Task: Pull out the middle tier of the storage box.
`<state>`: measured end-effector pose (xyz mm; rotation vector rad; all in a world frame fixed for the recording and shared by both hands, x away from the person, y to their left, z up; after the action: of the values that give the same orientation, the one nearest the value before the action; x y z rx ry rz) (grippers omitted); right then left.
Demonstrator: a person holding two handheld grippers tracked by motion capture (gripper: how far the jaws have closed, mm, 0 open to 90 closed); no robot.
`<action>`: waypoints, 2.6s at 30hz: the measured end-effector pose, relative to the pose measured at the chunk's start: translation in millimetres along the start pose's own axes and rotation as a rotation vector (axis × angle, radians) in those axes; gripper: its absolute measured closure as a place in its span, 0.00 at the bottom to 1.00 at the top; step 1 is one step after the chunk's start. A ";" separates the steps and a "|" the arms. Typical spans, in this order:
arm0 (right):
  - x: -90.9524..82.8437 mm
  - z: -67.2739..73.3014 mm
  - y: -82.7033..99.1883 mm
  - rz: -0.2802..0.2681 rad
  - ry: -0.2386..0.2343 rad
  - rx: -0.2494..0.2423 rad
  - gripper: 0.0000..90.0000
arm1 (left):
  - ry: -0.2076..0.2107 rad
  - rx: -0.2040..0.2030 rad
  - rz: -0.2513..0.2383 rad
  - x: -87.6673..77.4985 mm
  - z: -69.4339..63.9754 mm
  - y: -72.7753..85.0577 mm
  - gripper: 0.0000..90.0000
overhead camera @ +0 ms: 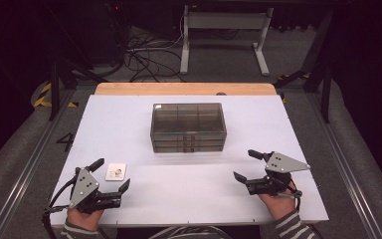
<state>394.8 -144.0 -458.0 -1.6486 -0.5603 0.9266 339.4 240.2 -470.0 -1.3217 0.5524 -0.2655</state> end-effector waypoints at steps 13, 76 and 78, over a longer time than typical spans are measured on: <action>19.7 10.5 -19.1 0.003 -0.051 -0.031 0.15 | 0.002 0.001 0.004 1.2 -0.3 0.3 0.02; 79.0 61.9 -51.8 0.098 -0.124 -0.460 0.35 | 0.014 0.011 0.004 3.5 -2.5 0.0 0.02; 79.0 62.2 -52.0 0.097 -0.123 -0.464 0.35 | 0.016 0.011 0.005 3.5 -2.8 0.2 0.02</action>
<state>395.8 -33.0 -436.0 -2.0552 -0.8320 1.0256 340.9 236.2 -471.4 -1.3088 0.5667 -0.2744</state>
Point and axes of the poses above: each handheld gripper's, and its own axes: x roughly forward along the jaws, y roughly out of its underside, z roughly to its left, the point moved 9 cm from there along x, roughly forward along the jaws, and after that the axes turned 4 degrees about -z, right-handed, at the moved point
